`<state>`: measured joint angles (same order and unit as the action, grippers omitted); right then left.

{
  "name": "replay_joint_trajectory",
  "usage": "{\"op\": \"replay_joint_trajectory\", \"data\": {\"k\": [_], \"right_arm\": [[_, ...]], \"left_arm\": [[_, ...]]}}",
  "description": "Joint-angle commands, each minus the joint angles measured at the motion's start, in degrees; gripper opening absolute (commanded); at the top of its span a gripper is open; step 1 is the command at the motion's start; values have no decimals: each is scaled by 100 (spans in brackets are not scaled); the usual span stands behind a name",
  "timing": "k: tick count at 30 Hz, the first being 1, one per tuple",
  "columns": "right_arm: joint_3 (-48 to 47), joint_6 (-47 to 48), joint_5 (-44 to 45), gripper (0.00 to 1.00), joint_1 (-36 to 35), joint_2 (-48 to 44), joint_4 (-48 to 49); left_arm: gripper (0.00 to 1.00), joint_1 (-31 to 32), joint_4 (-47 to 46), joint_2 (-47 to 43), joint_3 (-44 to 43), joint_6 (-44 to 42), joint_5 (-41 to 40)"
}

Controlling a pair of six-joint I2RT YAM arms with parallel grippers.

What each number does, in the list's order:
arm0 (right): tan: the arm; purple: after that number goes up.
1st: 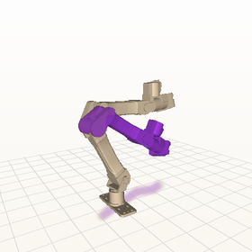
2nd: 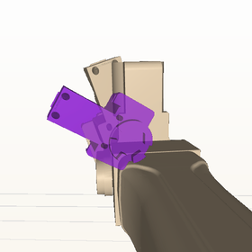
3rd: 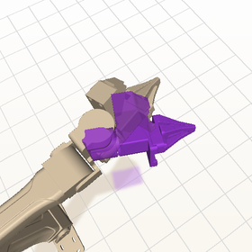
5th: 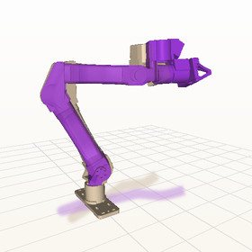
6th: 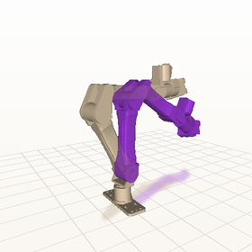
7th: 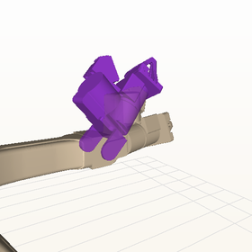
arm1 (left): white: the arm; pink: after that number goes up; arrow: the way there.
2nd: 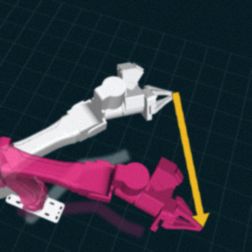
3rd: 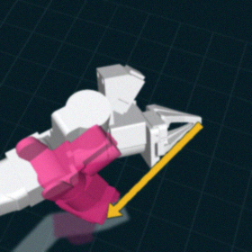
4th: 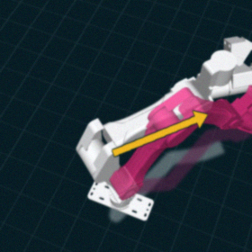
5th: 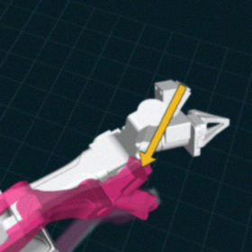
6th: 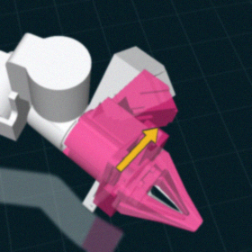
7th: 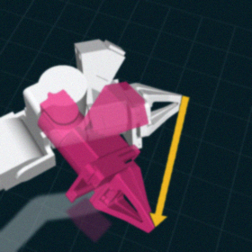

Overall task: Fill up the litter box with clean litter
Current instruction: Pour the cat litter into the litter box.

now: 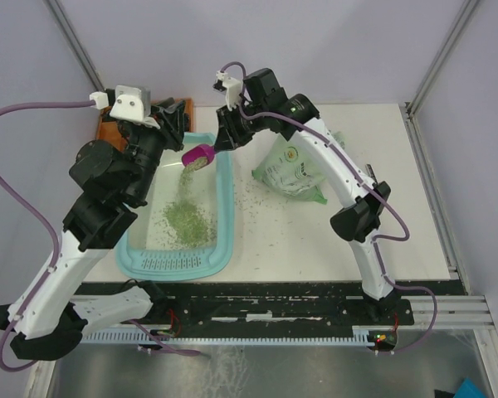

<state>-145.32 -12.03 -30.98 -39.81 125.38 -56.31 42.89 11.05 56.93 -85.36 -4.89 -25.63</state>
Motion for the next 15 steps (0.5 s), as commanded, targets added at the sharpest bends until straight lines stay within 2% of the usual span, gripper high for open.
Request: {"op": "replay_joint_trajectory", "data": {"k": [1,10,15], "right_arm": [[-543,804,635,2,-158,26,312],[-180,1905,1459,2,-466,-334,933],[-30,1797,1710,2,-501,-556,1166]], "left_arm": [[34,16,-155,-38,61,96,-129],[34,18,-237,-43,157,41,-96],[35,17,-343,-143,369,-32,-250]]}}
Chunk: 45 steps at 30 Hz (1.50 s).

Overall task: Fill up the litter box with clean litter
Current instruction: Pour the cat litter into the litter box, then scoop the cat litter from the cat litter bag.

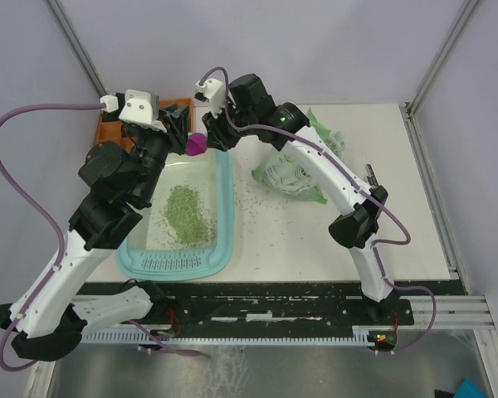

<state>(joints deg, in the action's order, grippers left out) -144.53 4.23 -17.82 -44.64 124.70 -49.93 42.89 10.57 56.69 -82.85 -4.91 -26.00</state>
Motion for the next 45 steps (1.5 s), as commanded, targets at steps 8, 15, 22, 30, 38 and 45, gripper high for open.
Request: {"op": "replay_joint_trajectory", "data": {"k": [8,15,22,30,38,45], "right_arm": [[213,203,1273,2,171,-951,609],[-34,-46,1413,2,994,-1422,39],[17,-307,1264,2,2163,-2231,-464],[-156,226,1921,1,3382,-2970,-1054],[-152,-7,1099,1,5025,-2588,-2804],[340,-572,-1990,2,6642,-2328,-3198]], "left_arm": [[43,14,-577,-28,278,-69,-54],[49,9,-801,403,144,-201,288],[55,15,-1117,1007,-128,-231,634],[59,11,-979,2291,-1004,-247,1693],[65,-196,-332,3567,-2147,-282,2932],[67,-570,-364,4082,-2566,108,3735]]}}
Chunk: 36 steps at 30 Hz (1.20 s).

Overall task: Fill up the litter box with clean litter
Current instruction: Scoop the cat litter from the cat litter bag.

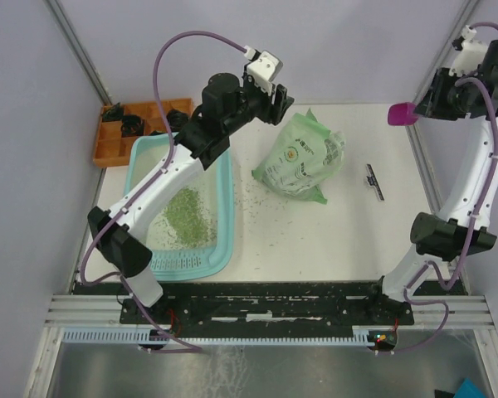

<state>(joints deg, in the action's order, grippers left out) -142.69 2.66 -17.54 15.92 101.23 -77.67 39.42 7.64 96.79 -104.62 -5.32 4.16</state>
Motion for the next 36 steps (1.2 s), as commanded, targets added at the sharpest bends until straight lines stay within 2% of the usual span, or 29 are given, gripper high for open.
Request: {"op": "replay_joint_trajectory", "data": {"k": [1,5,9,13,20,31,36], "right_arm": [[285,-502,-2443,2,688,15,-412],[783,-810,-3554,2,707,-19,-297],[545,-821,-3713,2,620,25,-305],[693,-813,-3879,2,553,25,-346],[720,-250,-3503,2,390,53,-873],[929,126,-3185,2,386,-83,-1213],[1028,205,-3066,2,386,-165,-1272]], "left_arm": [[68,-306,-25,129,-431,161,892],[71,-584,313,498,-789,172,1703],[73,-731,616,1008,-1306,201,2408],[77,-871,831,1464,-1778,166,2978],[78,-1165,1113,1878,-2183,189,3962],[78,-1179,762,2271,-2176,815,4827],[77,-1166,678,2450,-2120,939,4910]]}}
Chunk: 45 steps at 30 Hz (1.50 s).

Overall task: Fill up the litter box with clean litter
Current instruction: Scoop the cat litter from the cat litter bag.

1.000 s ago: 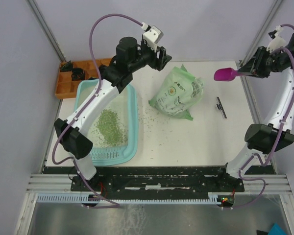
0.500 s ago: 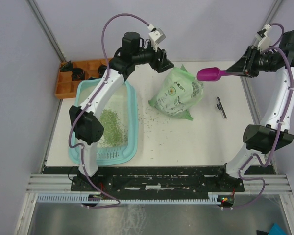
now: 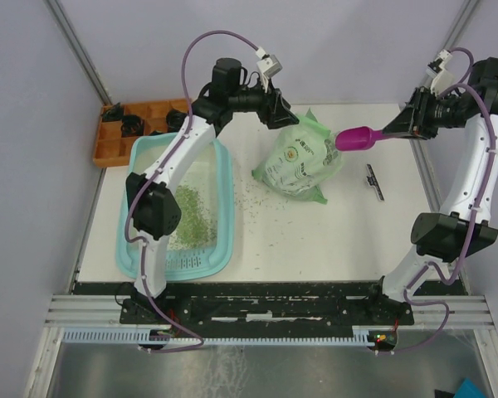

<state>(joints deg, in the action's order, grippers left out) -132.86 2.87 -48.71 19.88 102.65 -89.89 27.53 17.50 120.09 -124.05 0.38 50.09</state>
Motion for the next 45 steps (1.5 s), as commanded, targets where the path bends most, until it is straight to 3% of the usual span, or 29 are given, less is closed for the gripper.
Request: {"op": "replay_joint_trajectory", "data": {"k": [1,7,12,17,23,31,37,45], "right_arm": [[83,179,32,2,1,-313,-51],[215,265,6,2,-52,-245,-151],[233,428,360,2,-548,-105,-242],[146,299,631,2,-802,136,-150],[117,190,788,1,-805,380,-95],[52,187,1000,2,-1060,698,-91],[-103,152,1708,1,-1586,836,40],[-289,20,2701,2,-2075,952,264]], "left_arm": [[77,26,-304,146,-171,374,318],[75,46,-421,304,-168,448,266],[73,81,-561,363,-175,569,282],[62,91,-562,348,-180,587,354],[60,103,-403,374,-155,571,433],[29,186,-316,427,-209,515,461],[5,247,-308,422,-238,533,361],[3,357,-256,386,-218,508,260]]}}
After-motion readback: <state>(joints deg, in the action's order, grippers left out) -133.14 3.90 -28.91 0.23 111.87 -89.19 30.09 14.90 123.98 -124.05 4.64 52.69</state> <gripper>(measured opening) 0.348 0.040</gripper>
